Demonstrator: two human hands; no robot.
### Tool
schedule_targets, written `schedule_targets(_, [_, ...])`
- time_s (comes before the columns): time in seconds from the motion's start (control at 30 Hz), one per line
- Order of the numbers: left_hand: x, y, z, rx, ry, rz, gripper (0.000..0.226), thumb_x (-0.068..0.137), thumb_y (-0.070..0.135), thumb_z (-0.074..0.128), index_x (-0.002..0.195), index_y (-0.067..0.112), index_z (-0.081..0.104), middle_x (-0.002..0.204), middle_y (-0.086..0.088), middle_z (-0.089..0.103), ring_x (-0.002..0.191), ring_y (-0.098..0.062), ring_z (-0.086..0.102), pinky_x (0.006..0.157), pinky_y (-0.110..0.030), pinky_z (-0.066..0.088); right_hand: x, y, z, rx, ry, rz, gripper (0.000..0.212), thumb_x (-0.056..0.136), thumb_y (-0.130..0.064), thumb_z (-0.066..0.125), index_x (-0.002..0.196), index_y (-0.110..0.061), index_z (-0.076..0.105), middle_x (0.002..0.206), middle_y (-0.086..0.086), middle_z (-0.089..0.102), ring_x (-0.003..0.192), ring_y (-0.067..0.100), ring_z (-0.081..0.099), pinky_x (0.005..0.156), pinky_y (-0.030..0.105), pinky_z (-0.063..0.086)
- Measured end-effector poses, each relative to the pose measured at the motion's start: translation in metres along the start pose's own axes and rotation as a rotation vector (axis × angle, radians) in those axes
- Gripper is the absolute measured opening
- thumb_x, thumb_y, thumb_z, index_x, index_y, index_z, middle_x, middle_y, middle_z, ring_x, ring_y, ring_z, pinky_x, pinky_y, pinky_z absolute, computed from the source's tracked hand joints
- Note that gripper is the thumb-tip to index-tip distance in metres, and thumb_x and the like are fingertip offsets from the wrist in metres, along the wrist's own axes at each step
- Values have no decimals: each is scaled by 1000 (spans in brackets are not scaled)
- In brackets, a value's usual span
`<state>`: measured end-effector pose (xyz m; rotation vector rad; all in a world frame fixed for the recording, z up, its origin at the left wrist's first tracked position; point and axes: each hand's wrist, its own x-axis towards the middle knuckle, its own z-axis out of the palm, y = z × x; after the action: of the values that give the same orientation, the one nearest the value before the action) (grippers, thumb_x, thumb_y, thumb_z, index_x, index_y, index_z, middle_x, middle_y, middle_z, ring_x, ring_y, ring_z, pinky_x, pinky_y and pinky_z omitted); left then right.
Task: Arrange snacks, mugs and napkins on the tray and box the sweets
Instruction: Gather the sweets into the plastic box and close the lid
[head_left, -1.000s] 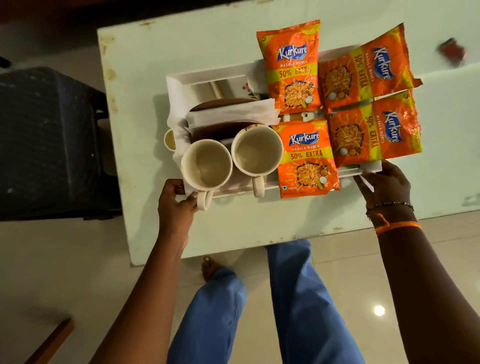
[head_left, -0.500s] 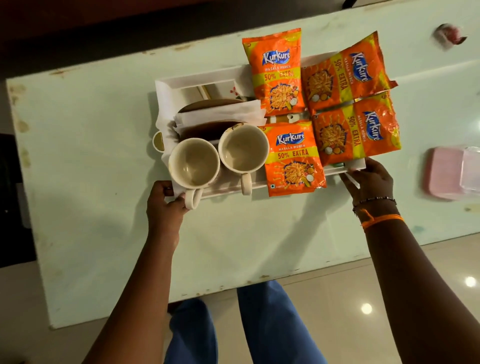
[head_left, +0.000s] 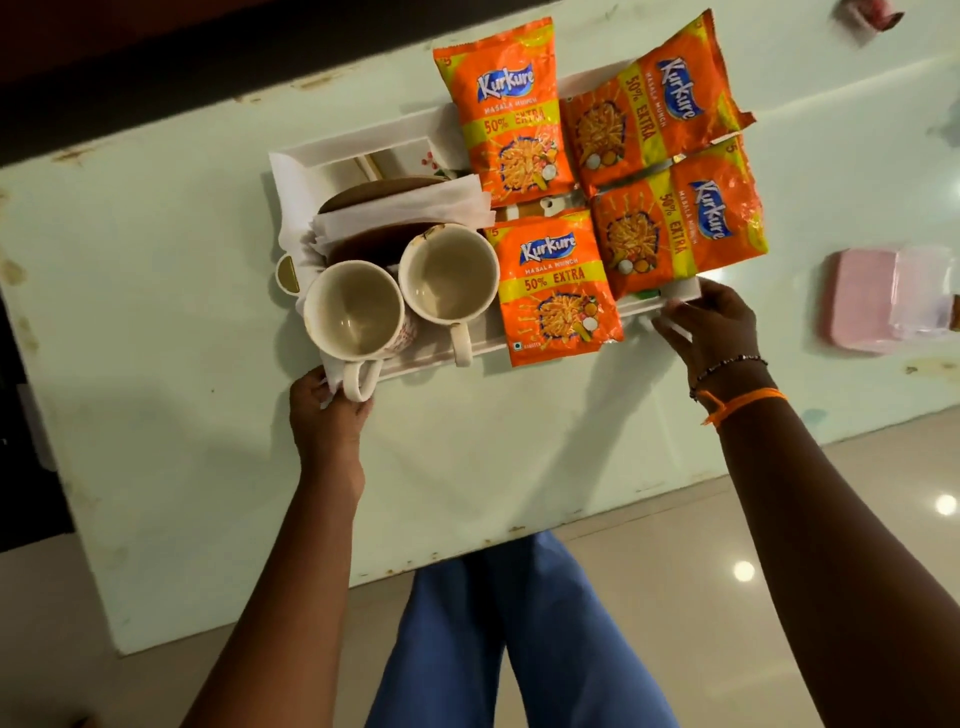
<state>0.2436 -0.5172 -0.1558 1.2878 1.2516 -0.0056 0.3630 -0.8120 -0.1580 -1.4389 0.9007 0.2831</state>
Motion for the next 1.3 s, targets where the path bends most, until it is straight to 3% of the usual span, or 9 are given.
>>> schedule_targets(0.1, [-32, -3, -2, 13, 4, -230, 37, 90, 0, 38, 126, 8, 45, 112, -10, 55, 86, -27, 61, 76, -33, 47, -12, -3, -16, -34, 39, 23, 31, 84, 12, 46, 108, -8, 46, 81, 3, 49, 72, 14, 53, 68, 29, 52])
schedule_targets(0.23, [-93, -4, 6, 137, -288, -368, 33, 93, 9, 38, 126, 9, 41, 93, -4, 56, 77, -22, 59, 70, -32, 43, -25, -16, -55, -302, 226, -179, 30, 81, 1, 55, 111, -2, 54, 99, 12, 58, 69, 17, 54, 77, 38, 48])
schedule_targets(0.4, [-134, 5, 68, 374, -680, -274, 17, 95, 13, 42, 106, 18, 53, 94, -1, 61, 83, -17, 60, 78, -28, 42, 1, -51, -106, -669, 519, -465, 44, 74, -29, 59, 113, -10, 54, 119, 13, 57, 115, 33, 45, 98, 29, 23])
schedule_targets(0.5, [-145, 3, 118, 516, -825, -224, 18, 96, 16, 41, 106, 21, 55, 100, 0, 60, 89, -15, 59, 83, -28, 42, 34, -67, -127, -881, 538, -394, 63, 74, -33, 65, 129, -18, 40, 133, 15, 42, 124, 39, 34, 102, 43, 30])
schedule_targets(0.7, [-175, -9, 221, 552, -857, -264, 20, 95, 20, 43, 112, 20, 54, 104, 0, 60, 97, -17, 61, 91, -34, 45, 87, -82, -155, -1123, 227, -293, 66, 69, -39, 70, 126, -24, 42, 131, 16, 43, 117, 40, 41, 97, 43, 37])
schedule_targets(0.87, [-208, -19, 297, 446, -832, -363, 31, 86, 38, 57, 114, 25, 52, 109, 5, 63, 98, -13, 63, 97, -35, 41, 70, -106, -181, -525, 28, -347, 64, 64, -22, 78, 119, -28, 46, 117, 11, 42, 98, 28, 55, 81, 28, 47])
schedule_targets(1.0, [-227, -21, 346, -52, -696, -413, 78, 43, 55, 82, 113, 30, 57, 111, 2, 67, 99, -15, 67, 86, -32, 50, 46, -106, -197, -88, -235, -103, 52, 54, -33, 80, 96, -35, 51, 117, 15, 46, 97, 27, 59, 86, 44, 54])
schedule_targets(1.17, [-227, -20, 356, -104, -556, -267, 69, 61, 36, 81, 122, 24, 51, 120, -8, 64, 104, -21, 66, 78, -31, 54, 53, -112, -207, -439, -380, -160, 23, 73, -50, 64, 80, -30, 57, 99, -10, 46, 101, 7, 50, 94, 26, 42])
schedule_targets(1.3, [-221, -22, 346, -71, -516, -266, 64, 64, 34, 72, 124, 21, 51, 119, -7, 63, 101, -22, 66, 76, -32, 54, 60, -115, -204, -488, -506, -246, 8, 87, -25, 57, 83, -24, 64, 91, -5, 64, 81, 3, 60, 74, 21, 46])
